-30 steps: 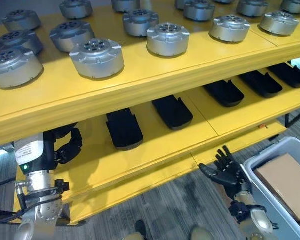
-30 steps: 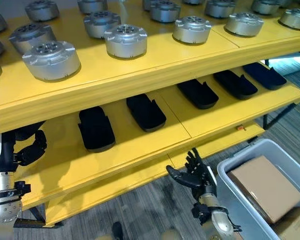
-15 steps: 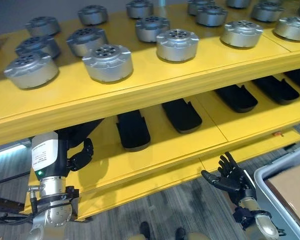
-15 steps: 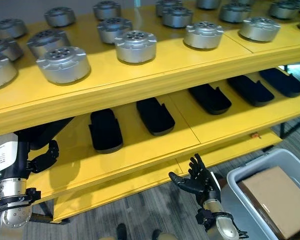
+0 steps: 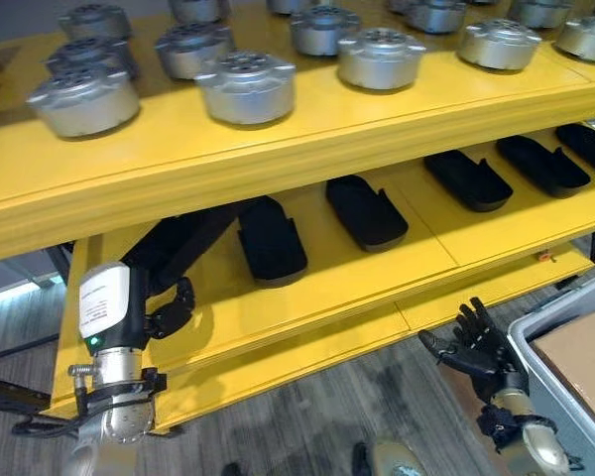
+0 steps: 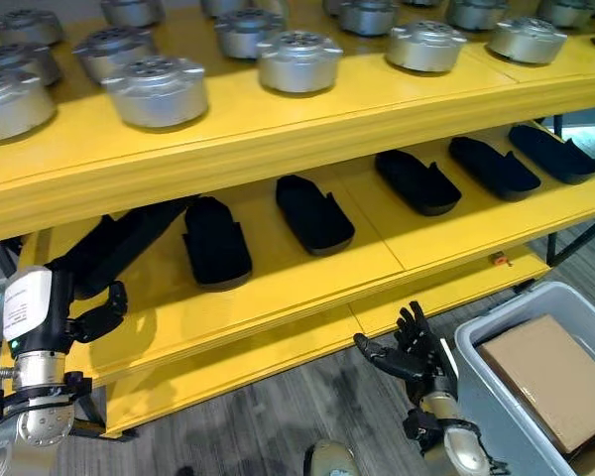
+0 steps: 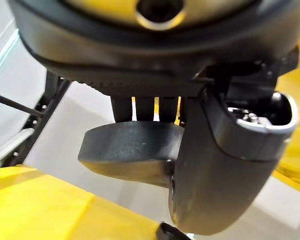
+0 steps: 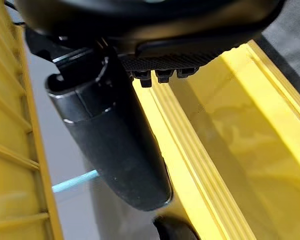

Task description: Move parts from the plastic box to the shelf.

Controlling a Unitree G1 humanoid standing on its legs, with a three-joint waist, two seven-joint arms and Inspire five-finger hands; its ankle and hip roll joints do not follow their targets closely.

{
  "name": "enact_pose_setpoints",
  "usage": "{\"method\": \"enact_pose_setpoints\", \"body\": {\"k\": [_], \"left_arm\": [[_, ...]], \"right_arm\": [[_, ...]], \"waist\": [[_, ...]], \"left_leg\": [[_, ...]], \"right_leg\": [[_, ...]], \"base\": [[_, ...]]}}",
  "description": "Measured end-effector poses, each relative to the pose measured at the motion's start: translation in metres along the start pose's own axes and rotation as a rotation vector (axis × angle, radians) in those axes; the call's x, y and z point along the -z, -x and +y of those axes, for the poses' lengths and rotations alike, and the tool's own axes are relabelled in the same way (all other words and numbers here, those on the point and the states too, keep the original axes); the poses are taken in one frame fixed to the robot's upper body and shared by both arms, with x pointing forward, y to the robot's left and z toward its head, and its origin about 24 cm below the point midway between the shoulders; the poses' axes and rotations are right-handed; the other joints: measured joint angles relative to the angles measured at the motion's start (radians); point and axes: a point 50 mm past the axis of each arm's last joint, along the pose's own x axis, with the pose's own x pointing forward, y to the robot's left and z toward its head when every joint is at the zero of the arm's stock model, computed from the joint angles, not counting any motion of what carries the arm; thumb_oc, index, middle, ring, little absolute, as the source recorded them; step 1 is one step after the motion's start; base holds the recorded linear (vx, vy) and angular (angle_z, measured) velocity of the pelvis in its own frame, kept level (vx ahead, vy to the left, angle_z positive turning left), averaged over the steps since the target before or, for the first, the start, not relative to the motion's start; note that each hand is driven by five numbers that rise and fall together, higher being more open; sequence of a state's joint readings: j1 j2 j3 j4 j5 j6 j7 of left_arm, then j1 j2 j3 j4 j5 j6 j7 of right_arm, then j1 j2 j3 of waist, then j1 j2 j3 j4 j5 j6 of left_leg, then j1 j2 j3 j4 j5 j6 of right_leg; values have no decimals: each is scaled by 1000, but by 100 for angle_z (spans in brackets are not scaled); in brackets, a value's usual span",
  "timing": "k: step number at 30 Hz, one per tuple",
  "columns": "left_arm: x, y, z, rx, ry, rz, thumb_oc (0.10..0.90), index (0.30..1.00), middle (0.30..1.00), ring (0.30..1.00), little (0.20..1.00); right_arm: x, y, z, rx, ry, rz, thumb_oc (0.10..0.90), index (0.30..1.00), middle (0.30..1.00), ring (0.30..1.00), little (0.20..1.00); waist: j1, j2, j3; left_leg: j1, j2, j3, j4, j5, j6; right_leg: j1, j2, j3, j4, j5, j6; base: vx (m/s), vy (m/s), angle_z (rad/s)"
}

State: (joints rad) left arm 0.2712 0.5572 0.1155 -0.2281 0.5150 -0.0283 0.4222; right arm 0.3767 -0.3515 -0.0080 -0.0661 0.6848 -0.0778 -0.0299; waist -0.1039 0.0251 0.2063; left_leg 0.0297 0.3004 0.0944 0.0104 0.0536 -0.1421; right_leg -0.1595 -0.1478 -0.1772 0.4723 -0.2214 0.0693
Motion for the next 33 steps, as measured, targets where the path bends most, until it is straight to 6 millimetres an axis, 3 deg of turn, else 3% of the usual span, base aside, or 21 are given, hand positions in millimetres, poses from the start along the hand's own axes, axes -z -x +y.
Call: {"method": "enact_pose_setpoints", "body": {"k": [5, 10, 13, 19, 26, 27, 33], "left_arm": [[2, -1, 3, -4, -16, 0, 400, 300, 300, 300, 300], [1, -1, 2, -2, -15, -3, 400, 300, 300, 300, 300], [1, -2, 2, -5, -12, -4, 400, 300, 300, 300, 300], [7, -1, -1, 8, -22, 27, 400, 300, 300, 300, 300], [26, 5, -19, 66, -46, 130, 400, 300, 300, 300, 300], [29, 6, -28, 87, -37, 166, 400, 300, 300, 300, 300], [32, -1, -37, 70, 14, 220, 400, 300, 300, 300, 300]], "right_arm": [[1, -1, 2, -2, -11, -1, 900, 1000, 1000, 1000, 1000], [-2, -5, 5, -9, -15, -16, 900, 1000, 1000, 1000, 1000], [-2, -4, 4, -6, -12, -11, 900, 1000, 1000, 1000, 1000], [5, -4, 4, 5, -14, 15, 900, 1000, 1000, 1000, 1000], [11, -3, 0, 22, -10, 44, 900, 1000, 1000, 1000, 1000], [10, -3, 0, 25, -6, 42, 900, 1000, 1000, 1000, 1000], [7, -6, 1, 29, -8, 30, 900, 1000, 1000, 1000, 1000]], "waist": [[23, 27, -6], [22, 26, -10], [19, 9, -10], [26, -57, -38], [17, -65, -40], [13, -64, -38], [-2, -70, -15]], "left_leg": [[12, -63, 21, 0, -10, 12], [27, -79, 60, 4, -17, 7], [41, -84, 72, 7, -27, 11], [43, -85, 87, 64, -63, 16], [7, -73, 90, 127, -90, 15], [-31, -65, 71, 172, -114, 18], [-169, -39, 42, 284, -141, 7]], "right_leg": [[29, -59, 28, -71, 47, 47], [55, -57, 58, -146, 98, 66], [77, -56, 67, -179, 118, 72], [102, -57, 86, -204, 130, 78], [97, -52, 91, -206, 138, 78], [77, -53, 87, -186, 129, 69], [-31, -37, 88, -114, 122, 64]], "base": [[61, 241, -2], [33, 136, -19], [30, 82, -12], [29, 37, -8], [-39, -20, -3], [-83, -27, 9], [-76, -28, 3]]}}
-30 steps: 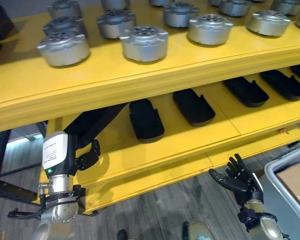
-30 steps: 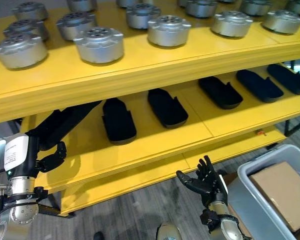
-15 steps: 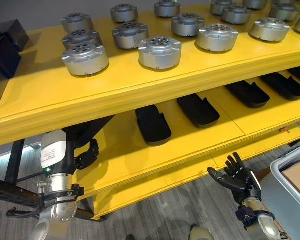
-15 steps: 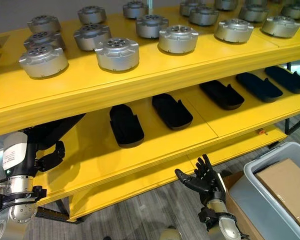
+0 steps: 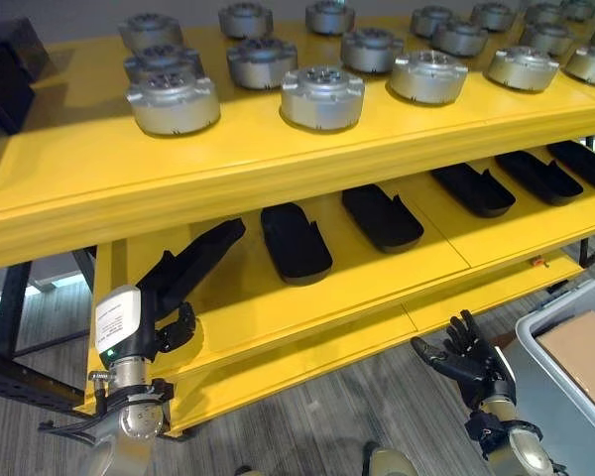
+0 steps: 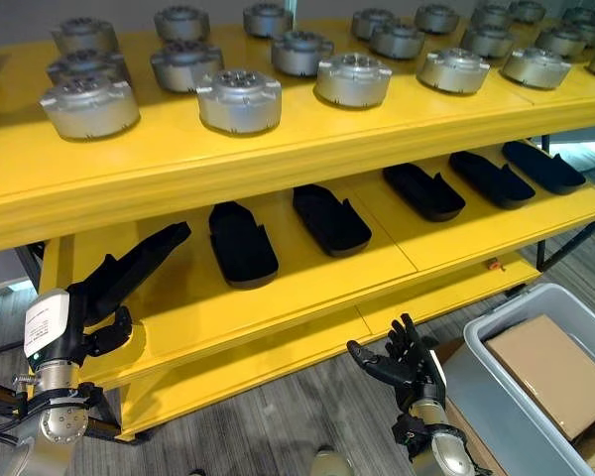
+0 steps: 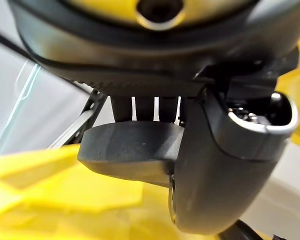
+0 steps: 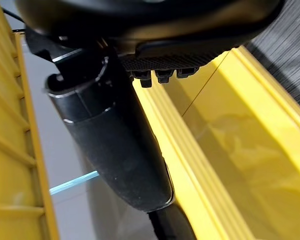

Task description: Move parts from the plastic box to the shelf.

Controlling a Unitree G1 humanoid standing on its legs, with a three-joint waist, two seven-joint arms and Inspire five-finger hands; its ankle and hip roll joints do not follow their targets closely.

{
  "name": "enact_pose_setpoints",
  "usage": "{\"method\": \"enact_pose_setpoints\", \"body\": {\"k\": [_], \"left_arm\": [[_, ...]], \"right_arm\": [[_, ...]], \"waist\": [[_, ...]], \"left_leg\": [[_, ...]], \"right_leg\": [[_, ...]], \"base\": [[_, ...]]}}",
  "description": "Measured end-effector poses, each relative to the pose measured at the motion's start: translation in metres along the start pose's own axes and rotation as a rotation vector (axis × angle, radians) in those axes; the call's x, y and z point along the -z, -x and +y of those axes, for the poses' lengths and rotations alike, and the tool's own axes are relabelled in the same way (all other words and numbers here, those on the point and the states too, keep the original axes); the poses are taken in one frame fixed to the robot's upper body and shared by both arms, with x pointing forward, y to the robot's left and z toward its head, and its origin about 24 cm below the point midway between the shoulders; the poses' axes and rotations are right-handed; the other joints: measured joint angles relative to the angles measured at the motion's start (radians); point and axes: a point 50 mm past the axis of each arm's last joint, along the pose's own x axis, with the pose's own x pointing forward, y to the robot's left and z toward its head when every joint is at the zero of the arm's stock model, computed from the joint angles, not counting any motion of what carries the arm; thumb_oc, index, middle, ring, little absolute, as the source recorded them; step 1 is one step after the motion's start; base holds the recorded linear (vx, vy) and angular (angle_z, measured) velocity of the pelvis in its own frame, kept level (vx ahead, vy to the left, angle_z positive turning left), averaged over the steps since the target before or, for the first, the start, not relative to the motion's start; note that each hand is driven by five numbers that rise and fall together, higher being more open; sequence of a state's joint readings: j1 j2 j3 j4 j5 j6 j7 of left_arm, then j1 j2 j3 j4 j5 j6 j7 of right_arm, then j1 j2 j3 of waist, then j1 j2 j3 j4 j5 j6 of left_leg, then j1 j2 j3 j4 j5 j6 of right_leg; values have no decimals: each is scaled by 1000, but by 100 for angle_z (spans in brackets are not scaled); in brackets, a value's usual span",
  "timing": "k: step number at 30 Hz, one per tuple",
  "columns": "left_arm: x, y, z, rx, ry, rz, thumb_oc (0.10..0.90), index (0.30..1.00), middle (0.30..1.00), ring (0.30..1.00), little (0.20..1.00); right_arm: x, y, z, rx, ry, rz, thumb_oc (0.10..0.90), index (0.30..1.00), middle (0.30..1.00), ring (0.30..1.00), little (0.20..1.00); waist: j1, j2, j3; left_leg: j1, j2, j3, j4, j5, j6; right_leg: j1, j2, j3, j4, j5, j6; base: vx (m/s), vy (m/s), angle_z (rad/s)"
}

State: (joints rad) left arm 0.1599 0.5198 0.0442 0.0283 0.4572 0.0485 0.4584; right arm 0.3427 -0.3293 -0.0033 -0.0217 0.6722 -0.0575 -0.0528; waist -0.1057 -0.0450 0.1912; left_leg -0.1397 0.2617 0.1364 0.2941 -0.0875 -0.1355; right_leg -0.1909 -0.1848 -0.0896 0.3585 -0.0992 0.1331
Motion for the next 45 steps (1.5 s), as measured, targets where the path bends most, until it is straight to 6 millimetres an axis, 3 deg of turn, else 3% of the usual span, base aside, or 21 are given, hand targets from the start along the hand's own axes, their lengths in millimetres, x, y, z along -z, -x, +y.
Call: {"method": "enact_pose_setpoints", "body": {"k": [8, 12, 19, 35, 45], "left_arm": [[-24, -29, -4, -111, 156, 7, 400, 300, 300, 300, 300], [-31, -40, -3, -160, 205, 19, 400, 300, 300, 300, 300], [-42, -50, -3, -248, 293, 47, 400, 300, 300, 300, 300], [-41, -62, 11, -465, 472, 174, 400, 300, 300, 300, 300], [-42, -68, 15, -512, 512, 205, 400, 300, 300, 300, 300]], "right_arm": [[-3, -9, 14, -46, -13, -17, 900, 1000, 1000, 1000, 1000], [-4, -10, 18, -59, -17, -22, 900, 1000, 1000, 1000, 1000], [-6, -13, 22, -72, -16, -31, 900, 1000, 1000, 1000, 1000], [-5, -13, 30, -121, 16, -17, 900, 1000, 1000, 1000, 1000], [-7, -16, 38, -155, 23, -23, 900, 1000, 1000, 1000, 1000]], "waist": [[-16, -18, 33], [-39, -24, 49], [-38, -31, 56], [-28, -53, 85], [-25, -58, 88]], "left_leg": [[-107, 32, -20, 67, -10, -3], [-121, 47, -18, 69, -11, -5], [-137, 68, -22, 82, -12, -7], [-156, 70, -53, 86, -14, -9], [-159, 70, -60, 87, -12, -11]], "right_leg": [[-112, 21, 1, 68, -12, -19], [-138, 34, 5, 89, -20, -30], [-161, 58, 0, 116, -35, -43], [-170, 55, -24, 141, -57, -50], [-169, 55, -30, 144, -58, -50]], "base": [[-41, -28, -2], [-2, -28, -6], [3, -21, -3], [8, -16, 4], [2, -3, 1]]}}
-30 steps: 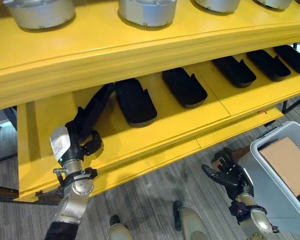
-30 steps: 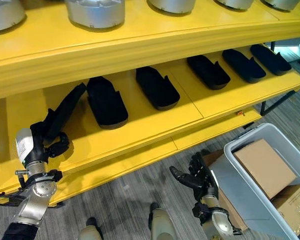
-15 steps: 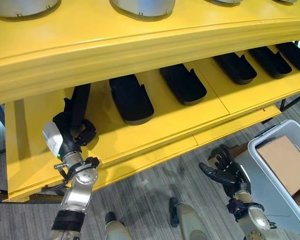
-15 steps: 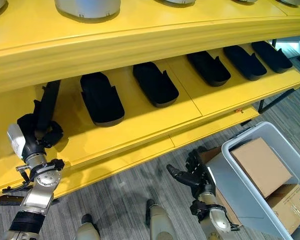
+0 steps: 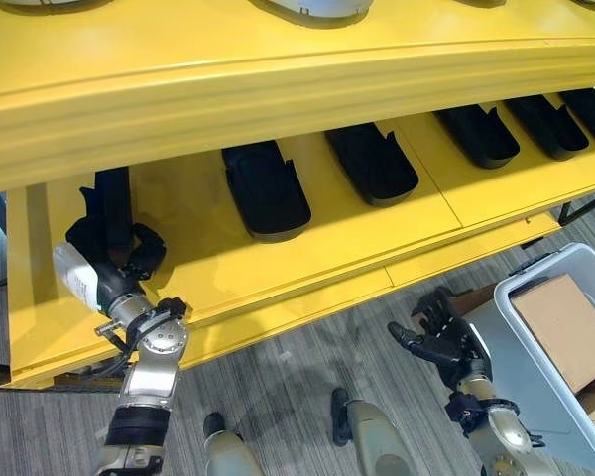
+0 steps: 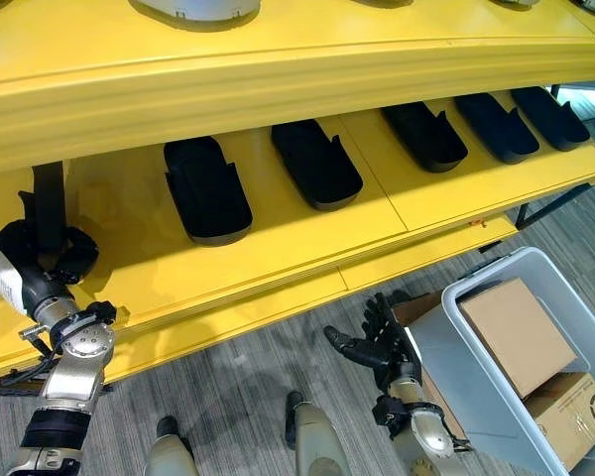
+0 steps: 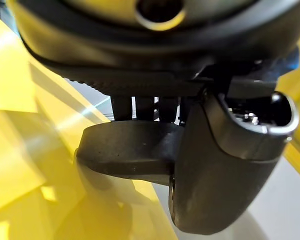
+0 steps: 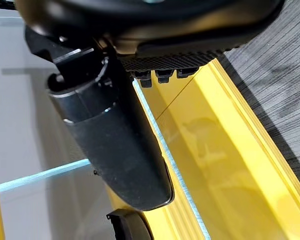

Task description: Move parts from the plastic box to the shelf.

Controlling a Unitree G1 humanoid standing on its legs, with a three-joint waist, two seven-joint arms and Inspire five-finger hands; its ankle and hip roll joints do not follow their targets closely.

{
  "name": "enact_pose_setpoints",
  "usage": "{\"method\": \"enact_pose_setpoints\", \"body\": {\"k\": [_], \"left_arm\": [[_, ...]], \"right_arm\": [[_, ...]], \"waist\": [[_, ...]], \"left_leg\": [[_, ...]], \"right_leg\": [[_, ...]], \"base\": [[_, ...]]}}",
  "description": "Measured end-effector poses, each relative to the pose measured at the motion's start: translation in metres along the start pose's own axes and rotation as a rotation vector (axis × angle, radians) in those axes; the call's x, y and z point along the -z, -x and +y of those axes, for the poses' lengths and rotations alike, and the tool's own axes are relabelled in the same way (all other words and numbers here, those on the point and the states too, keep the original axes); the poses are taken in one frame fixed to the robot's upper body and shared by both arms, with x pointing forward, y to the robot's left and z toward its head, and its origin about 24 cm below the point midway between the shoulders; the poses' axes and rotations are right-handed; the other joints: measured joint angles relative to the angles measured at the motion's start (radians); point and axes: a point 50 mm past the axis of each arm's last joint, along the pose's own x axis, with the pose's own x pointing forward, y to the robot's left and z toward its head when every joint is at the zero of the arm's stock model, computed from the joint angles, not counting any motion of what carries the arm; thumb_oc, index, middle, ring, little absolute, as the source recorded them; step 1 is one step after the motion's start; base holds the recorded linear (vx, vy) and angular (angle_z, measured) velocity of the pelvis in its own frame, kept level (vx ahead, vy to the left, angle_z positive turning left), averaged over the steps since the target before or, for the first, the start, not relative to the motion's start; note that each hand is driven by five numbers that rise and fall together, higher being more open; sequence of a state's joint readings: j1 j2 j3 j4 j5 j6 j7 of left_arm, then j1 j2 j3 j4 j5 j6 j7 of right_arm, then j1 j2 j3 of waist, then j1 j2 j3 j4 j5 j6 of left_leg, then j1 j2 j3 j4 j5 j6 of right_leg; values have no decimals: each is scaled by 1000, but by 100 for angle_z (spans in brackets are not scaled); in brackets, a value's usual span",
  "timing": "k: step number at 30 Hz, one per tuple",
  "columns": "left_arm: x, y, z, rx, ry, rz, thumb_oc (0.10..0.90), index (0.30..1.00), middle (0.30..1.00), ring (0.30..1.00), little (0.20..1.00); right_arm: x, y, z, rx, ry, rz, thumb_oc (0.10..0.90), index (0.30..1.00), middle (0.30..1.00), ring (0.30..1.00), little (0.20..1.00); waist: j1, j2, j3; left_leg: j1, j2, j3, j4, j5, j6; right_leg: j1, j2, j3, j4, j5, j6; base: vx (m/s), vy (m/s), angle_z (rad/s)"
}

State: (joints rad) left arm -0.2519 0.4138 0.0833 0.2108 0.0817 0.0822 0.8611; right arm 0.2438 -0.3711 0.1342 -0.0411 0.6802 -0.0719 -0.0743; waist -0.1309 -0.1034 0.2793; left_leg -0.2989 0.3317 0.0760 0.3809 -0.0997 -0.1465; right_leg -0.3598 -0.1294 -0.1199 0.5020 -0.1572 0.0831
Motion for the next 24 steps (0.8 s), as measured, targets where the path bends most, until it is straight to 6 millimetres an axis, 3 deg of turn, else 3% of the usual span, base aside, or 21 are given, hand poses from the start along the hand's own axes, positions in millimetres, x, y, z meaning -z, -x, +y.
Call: {"method": "enact_pose_setpoints", "body": {"k": [18, 19, 20, 21, 22, 24], "left_arm": [[0, -7, -7, 6, -7, 8, 400, 300, 300, 300, 300], [-1, -7, -7, 12, -8, 7, 431, 344, 344, 344, 344], [0, -8, -7, 17, -9, 7, 737, 772, 772, 772, 772], [0, -8, -7, 18, -10, 7, 802, 863, 863, 863, 863], [0, -8, -7, 21, -6, 12, 900, 1000, 1000, 1000, 1000], [2, -7, -8, 44, 15, 40, 900, 1000, 1000, 1000, 1000]], "right_arm": [[-1, -1, 3, -18, 10, 2, 900, 1000, 1000, 1000, 1000], [-1, -1, 3, -18, 10, 2, 900, 1000, 1000, 1000, 1000], [-1, -1, 3, -18, 10, 2, 900, 1000, 1000, 1000, 1000], [0, -2, 3, -19, 10, 2, 900, 1000, 1000, 1000, 1000], [0, -2, 3, -19, 10, 2, 900, 1000, 1000, 1000, 1000], [0, -2, 3, -21, 10, 4, 900, 1000, 1000, 1000, 1000]], "waist": [[0, 0, 0], [0, 0, 0], [1, 0, 0], [1, 0, 0], [2, 0, 0], [4, 0, 0]], "left_leg": [[-12, 8, -13, 15, -4, -1], [-12, 10, -14, 16, -3, -1], [-12, 11, -14, 16, -3, -1], [-12, 12, -15, 17, -3, -1], [-12, 12, -16, 17, -3, -1], [-13, 12, -19, 19, -3, -1]], "right_leg": [[1, 5, -10, 6, -3, -4], [1, 6, -10, 7, -3, -5], [1, 8, -10, 7, -3, -5], [2, 8, -11, 7, -3, -5], [2, 8, -11, 8, -3, -5], [3, 9, -13, 10, -4, -6]], "base": [[2, -1, 0], [0, 0, 0], [0, 0, 0], [0, 0, 0], [0, 0, 0], [0, 0, 0]]}}
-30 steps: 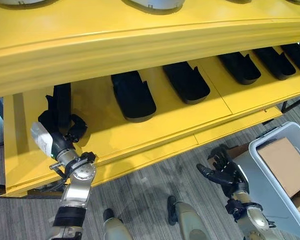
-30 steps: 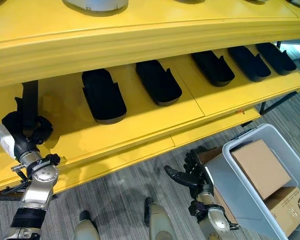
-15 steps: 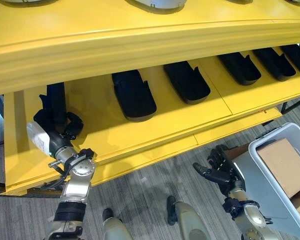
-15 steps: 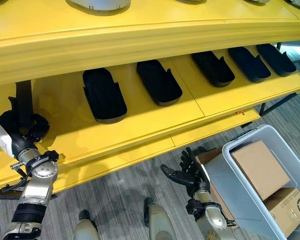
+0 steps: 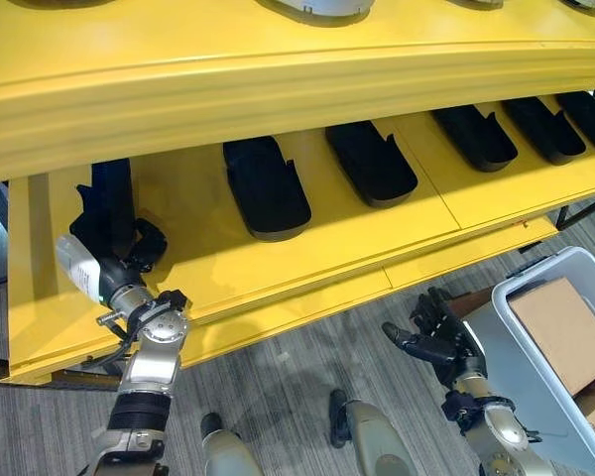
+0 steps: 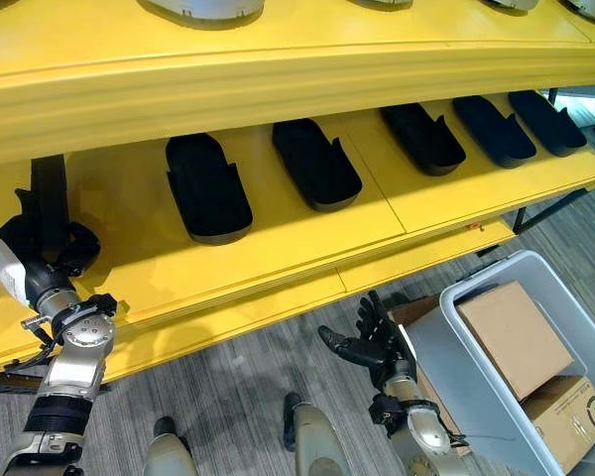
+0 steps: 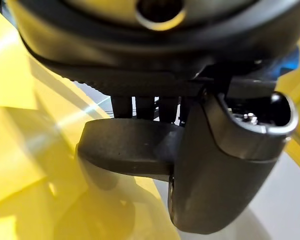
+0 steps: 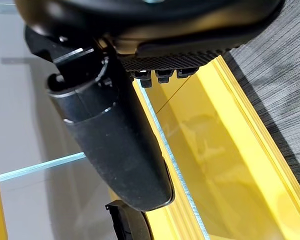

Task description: Move parts from the plastic box to the shelf.

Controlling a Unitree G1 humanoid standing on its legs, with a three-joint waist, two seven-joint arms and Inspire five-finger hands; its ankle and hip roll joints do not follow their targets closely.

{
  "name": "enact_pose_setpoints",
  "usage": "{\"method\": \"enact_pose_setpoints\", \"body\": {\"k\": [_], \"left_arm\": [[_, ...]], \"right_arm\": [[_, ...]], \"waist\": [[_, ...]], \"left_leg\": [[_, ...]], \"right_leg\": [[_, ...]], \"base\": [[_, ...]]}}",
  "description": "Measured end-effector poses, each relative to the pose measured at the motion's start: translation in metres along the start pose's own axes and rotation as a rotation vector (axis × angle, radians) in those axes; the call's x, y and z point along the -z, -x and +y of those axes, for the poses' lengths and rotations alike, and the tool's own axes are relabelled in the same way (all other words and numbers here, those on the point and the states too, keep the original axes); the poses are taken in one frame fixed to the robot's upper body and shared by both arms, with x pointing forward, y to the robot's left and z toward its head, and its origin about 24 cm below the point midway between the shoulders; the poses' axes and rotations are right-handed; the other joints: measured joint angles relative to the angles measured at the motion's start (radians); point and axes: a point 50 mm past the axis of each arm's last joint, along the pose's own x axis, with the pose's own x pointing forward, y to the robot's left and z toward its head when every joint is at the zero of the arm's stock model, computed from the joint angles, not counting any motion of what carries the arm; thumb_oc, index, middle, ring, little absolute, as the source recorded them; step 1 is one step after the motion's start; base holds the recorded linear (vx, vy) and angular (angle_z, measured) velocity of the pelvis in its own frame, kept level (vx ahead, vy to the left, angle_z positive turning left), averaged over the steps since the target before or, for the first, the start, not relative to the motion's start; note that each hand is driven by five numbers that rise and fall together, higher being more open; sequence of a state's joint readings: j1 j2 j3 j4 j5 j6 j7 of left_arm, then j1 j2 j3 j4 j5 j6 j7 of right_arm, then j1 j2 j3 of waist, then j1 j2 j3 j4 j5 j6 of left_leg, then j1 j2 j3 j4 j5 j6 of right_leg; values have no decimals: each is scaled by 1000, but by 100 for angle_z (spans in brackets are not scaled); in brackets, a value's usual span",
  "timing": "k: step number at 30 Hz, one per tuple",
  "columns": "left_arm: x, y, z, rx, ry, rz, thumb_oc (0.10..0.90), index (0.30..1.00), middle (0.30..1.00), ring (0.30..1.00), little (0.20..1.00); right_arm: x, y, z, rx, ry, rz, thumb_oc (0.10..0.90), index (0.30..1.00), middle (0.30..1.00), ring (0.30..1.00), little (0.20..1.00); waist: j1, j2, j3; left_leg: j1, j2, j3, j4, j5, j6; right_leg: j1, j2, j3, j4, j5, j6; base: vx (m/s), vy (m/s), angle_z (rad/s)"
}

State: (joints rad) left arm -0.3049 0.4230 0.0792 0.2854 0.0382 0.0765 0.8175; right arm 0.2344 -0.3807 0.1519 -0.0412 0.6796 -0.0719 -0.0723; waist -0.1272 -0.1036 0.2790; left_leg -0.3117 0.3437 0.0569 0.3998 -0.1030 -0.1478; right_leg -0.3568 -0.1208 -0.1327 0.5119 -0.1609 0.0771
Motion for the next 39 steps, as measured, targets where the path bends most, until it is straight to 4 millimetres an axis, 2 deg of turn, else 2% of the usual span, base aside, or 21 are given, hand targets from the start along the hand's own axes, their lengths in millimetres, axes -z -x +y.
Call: {"method": "enact_pose_setpoints", "body": {"k": [5, 12, 22, 31, 39], "left_arm": [[10, 2, -3, 38, 17, 75, 900, 1000, 1000, 1000, 1000], [2, 2, -6, 114, 43, 53, 900, 1000, 1000, 1000, 1000], [1, 2, -7, 178, 46, 64, 900, 1000, 1000, 1000, 1000], [1, 8, 5, 209, 139, 85, 900, 1000, 1000, 1000, 1000], [0, 10, 4, 234, 288, 131, 900, 1000, 1000, 1000, 1000]], "right_arm": [[1, 0, 0, 1, 0, 4, 900, 1000, 1000, 1000, 1000], [1, 0, 0, -4, 7, 14, 900, 1000, 1000, 1000, 1000], [2, -1, -1, -7, 12, 35, 900, 1000, 1000, 1000, 1000], [4, -1, 0, -14, 14, 57, 900, 1000, 1000, 1000, 1000], [6, 0, 0, -14, 13, 73, 900, 1000, 1000, 1000, 1000]], "waist": [[1, 0, 0], [22, 2, 0], [27, 6, 2], [28, 7, 3], [36, 17, 4]], "left_leg": [[-1, 0, -4, 0, 1, -1], [0, 0, -7, 0, 1, -2], [2, 0, -11, -2, 1, -1], [10, 0, -10, -5, 1, -1], [12, -1, -10, -5, 1, -1]], "right_leg": [[0, 0, -3, 3, -1, -2], [1, -1, -6, 8, -3, -4], [13, -1, -12, 5, -7, -3], [15, -1, -13, 3, -8, -3], [16, -3, -13, 8, -13, -4]], "base": [[0, 0, 0], [0, 0, 0], [0, -1, 0], [0, 0, 0], [0, 0, 0]]}}
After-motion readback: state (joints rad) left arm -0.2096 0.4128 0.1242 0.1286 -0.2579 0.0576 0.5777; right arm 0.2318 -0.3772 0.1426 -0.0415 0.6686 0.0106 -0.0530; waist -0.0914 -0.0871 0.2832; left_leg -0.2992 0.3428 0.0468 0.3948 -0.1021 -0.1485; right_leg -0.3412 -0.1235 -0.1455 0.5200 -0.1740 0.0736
